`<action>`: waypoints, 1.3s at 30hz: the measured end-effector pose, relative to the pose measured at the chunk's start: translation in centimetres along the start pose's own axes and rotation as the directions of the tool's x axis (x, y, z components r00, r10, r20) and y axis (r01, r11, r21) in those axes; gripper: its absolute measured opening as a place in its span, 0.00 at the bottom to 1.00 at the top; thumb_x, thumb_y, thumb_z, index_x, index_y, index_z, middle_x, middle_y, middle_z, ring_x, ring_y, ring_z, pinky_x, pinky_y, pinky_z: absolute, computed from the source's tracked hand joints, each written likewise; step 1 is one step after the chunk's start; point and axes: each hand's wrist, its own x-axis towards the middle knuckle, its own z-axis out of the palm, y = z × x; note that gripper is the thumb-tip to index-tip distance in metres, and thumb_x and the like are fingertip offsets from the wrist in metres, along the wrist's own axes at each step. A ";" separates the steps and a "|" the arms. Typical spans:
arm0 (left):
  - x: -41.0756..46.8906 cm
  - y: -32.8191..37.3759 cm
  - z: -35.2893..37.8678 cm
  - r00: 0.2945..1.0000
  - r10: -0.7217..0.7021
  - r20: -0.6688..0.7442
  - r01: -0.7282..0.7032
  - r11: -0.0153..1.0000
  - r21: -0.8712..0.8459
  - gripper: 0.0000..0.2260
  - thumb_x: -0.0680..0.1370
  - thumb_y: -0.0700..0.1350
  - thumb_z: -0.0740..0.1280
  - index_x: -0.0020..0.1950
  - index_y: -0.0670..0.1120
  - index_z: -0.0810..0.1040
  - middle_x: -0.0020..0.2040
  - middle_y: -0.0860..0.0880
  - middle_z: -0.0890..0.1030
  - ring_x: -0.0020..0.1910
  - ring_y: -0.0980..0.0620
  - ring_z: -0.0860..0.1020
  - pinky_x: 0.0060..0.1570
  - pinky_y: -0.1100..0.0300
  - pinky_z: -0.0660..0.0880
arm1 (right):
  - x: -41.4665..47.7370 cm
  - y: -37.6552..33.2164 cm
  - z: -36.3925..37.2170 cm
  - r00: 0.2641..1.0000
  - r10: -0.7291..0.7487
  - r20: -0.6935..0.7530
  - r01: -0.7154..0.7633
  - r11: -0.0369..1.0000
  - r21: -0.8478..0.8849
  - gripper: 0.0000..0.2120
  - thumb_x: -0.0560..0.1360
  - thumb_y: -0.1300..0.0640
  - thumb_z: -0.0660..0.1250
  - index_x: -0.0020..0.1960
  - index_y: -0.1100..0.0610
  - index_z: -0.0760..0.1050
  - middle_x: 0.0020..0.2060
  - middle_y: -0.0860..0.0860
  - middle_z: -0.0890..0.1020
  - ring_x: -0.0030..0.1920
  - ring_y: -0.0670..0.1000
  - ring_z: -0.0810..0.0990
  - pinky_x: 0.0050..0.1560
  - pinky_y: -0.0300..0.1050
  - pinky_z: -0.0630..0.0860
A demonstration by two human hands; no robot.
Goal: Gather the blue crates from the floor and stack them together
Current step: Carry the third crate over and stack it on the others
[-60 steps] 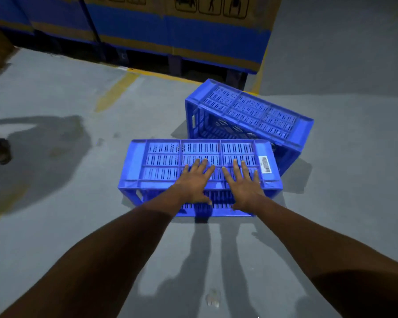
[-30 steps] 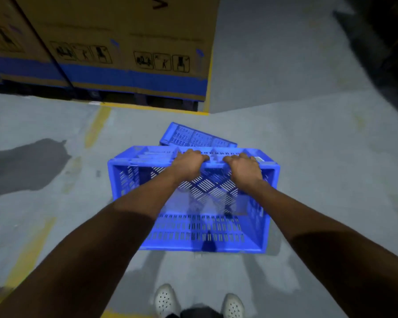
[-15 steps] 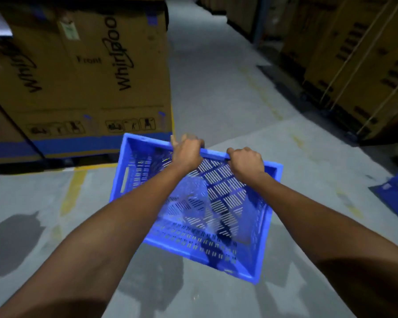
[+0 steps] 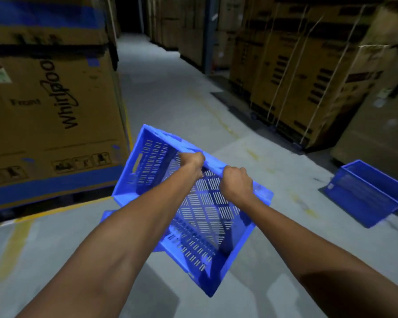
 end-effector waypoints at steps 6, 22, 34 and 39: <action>0.1 -2.5 6.2 0.981 -0.082 0.178 0.039 0.971 0.235 0.11 0.74 0.25 0.60 0.44 0.41 0.69 0.34 0.41 0.71 0.30 0.46 0.73 0.31 0.52 0.74 | 3.7 9.6 -2.6 0.954 -0.194 0.230 0.121 0.948 0.295 0.20 0.69 0.36 0.70 0.45 0.53 0.77 0.41 0.50 0.82 0.46 0.54 0.80 0.47 0.50 0.76; 9.5 -2.3 19.9 0.698 -0.111 0.708 -0.645 0.334 0.688 0.17 0.70 0.28 0.72 0.59 0.34 0.77 0.47 0.37 0.80 0.41 0.45 0.78 0.47 0.51 0.77 | 14.3 22.2 -2.8 0.977 -0.106 0.187 0.154 0.951 -0.266 0.59 0.62 0.46 0.80 0.78 0.48 0.42 0.78 0.54 0.43 0.77 0.59 0.42 0.72 0.68 0.51; 22.1 -0.8 34.6 0.375 -0.448 0.811 -0.912 -0.021 0.410 0.14 0.72 0.32 0.70 0.57 0.41 0.76 0.51 0.40 0.81 0.47 0.46 0.78 0.52 0.50 0.76 | 29.0 29.7 0.6 0.906 0.155 0.394 -0.183 0.982 0.034 0.33 0.58 0.47 0.82 0.58 0.57 0.76 0.52 0.54 0.81 0.53 0.58 0.79 0.47 0.44 0.73; 25.9 -1.1 40.8 0.341 -0.410 0.846 -0.938 -0.208 0.277 0.20 0.71 0.43 0.74 0.61 0.46 0.73 0.56 0.44 0.80 0.50 0.45 0.78 0.50 0.52 0.75 | 34.1 33.0 1.4 0.917 0.304 0.260 -0.343 0.931 0.123 0.22 0.60 0.47 0.81 0.47 0.54 0.77 0.43 0.52 0.83 0.44 0.56 0.80 0.41 0.48 0.76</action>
